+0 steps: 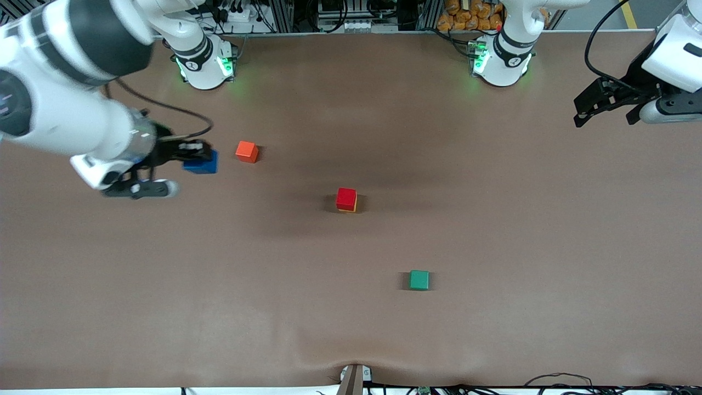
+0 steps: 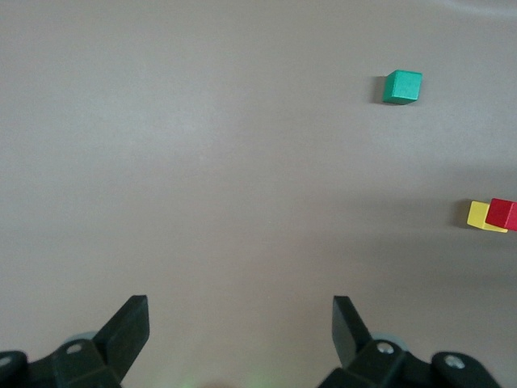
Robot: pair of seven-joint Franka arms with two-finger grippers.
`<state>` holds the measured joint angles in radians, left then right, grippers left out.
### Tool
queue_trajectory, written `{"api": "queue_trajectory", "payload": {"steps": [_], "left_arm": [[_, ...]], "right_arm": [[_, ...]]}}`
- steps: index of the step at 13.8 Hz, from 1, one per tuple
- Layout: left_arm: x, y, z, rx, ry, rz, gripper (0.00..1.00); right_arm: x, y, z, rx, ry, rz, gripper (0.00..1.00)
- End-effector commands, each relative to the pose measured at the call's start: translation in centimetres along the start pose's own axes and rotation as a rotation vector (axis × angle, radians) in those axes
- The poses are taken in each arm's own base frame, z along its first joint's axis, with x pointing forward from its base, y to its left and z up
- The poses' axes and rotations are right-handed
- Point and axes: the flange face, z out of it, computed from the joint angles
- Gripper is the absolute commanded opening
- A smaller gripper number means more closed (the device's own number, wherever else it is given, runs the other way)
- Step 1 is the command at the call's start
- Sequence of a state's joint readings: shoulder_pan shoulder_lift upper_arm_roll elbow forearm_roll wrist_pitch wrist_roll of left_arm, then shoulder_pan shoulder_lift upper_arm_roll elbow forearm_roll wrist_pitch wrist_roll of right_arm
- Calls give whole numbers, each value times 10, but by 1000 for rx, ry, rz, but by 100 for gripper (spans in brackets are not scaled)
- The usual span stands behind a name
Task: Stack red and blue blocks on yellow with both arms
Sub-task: 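Carry the blue cube with the right gripper over the red cube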
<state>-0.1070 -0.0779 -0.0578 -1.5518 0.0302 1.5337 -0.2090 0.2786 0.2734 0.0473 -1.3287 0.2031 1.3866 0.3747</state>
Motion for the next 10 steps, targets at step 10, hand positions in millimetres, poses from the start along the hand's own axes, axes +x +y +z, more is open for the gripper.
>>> {"api": "queue_trajectory", "payload": {"steps": [10], "left_arm": [[-2,5,-4,-8,-6,3,100]], "right_arm": [[7,-190,103,73,174,82,0]]}}
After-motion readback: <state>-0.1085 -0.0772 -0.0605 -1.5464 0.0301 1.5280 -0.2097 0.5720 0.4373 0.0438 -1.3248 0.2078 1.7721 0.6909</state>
